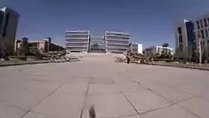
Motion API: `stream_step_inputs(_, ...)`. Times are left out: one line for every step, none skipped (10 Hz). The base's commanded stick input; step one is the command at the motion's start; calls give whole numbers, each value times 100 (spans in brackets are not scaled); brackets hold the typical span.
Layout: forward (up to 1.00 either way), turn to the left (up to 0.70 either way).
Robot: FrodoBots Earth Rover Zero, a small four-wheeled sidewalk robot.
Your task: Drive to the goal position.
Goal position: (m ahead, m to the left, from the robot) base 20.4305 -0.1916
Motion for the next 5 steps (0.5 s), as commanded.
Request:
stream_step_inputs(70, 0)
stream_step_inputs(70, 0)
stream_step_inputs(70, 0)
stream_step_inputs(70, 0)
stream_step_inputs(70, 0)
